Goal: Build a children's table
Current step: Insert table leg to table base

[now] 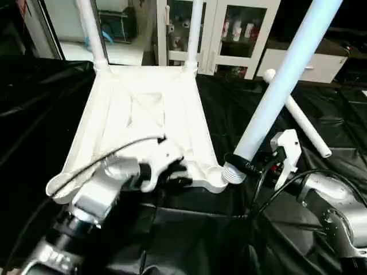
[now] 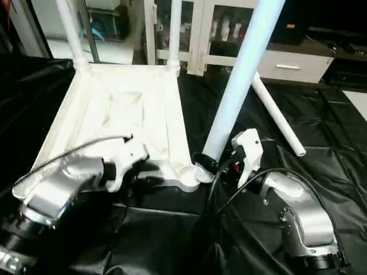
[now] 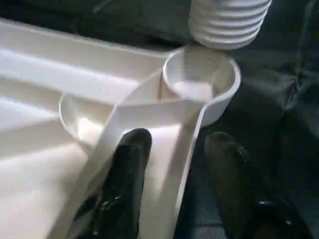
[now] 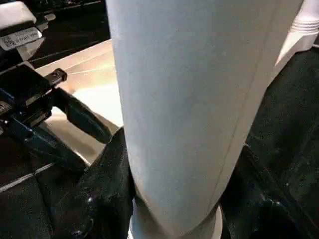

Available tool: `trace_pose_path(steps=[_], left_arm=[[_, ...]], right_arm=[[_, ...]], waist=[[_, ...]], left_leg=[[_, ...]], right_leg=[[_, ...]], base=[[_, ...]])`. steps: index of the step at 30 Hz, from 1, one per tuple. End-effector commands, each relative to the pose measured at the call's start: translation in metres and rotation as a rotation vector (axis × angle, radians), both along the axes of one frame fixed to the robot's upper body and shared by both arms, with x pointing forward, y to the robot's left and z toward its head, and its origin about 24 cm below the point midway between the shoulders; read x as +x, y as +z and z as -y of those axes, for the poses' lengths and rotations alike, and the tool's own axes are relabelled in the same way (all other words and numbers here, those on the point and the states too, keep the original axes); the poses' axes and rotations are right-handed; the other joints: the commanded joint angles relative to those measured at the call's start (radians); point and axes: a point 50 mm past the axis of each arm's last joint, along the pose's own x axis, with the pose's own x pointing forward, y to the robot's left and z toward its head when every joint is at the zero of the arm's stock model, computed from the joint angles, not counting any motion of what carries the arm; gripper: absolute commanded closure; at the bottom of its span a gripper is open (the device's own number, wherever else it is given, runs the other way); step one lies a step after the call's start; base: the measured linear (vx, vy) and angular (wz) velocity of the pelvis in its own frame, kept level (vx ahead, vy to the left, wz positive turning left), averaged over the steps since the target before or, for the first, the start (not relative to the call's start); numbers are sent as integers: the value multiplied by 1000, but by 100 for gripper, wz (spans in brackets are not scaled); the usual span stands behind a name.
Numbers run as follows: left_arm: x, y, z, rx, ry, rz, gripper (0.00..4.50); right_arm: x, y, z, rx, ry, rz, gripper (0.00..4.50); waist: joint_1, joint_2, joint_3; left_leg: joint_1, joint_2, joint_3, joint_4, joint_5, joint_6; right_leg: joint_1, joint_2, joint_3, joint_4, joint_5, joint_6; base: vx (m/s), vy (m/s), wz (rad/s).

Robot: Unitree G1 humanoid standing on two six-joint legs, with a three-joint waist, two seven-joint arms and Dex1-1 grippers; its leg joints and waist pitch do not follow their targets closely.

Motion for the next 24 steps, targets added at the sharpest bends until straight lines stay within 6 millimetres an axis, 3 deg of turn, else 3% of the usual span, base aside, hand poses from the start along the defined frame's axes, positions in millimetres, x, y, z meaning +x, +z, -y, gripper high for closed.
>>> trace_pose_path(steps=[1,8,13,19,22,23,24], left_arm=[[1,5,1,6,-43,18,215],[6,-4,-6,90,-144,-6,215],[10,-11,-9,131,-155,-34,215],[14,-24,-2,118,-156,-56,215],[22,-25,3,102,-136,-38,215],[24,-25,3,102,-138,-37,215],[25,-25,4,102,-139,-36,215]], right_arm=[[-3,9,6,-6,2,34,261],[-6,10,10,-20,5,28,261],[-6,11,10,-27,12,26,261],[-7,11,7,-25,20,25,261],[-9,11,6,-25,27,22,261],[-9,11,6,-25,28,21,261],[-10,11,6,-25,29,21,261]], waist=[[3,4,-65],[-1,6,-64],[-1,7,-67],[2,9,-68],[3,10,-67],[4,15,-67],[4,12,-66]], left_leg=[[17,86,-37,-83,-170,23],[20,86,-37,-85,-203,9],[20,86,-36,-83,-184,6],[20,87,-35,-80,-174,15],[20,88,-36,-82,-204,7],[22,87,-36,-81,-211,3],[22,87,-36,-82,-214,3]], right_leg=[[36,-71,43,-62,-84,-246],[33,-70,44,-66,-132,-235],[34,-70,44,-61,-92,-244],[36,-72,43,-59,-57,-263],[38,-75,44,-63,-91,-260],[36,-76,45,-64,-102,-257],[37,-75,45,-67,-110,-253]], base=[[0,0,0],[0,0,0],[0,0,0],[0,0,0],[0,0,0],[0,0,0],[0,0,0]])
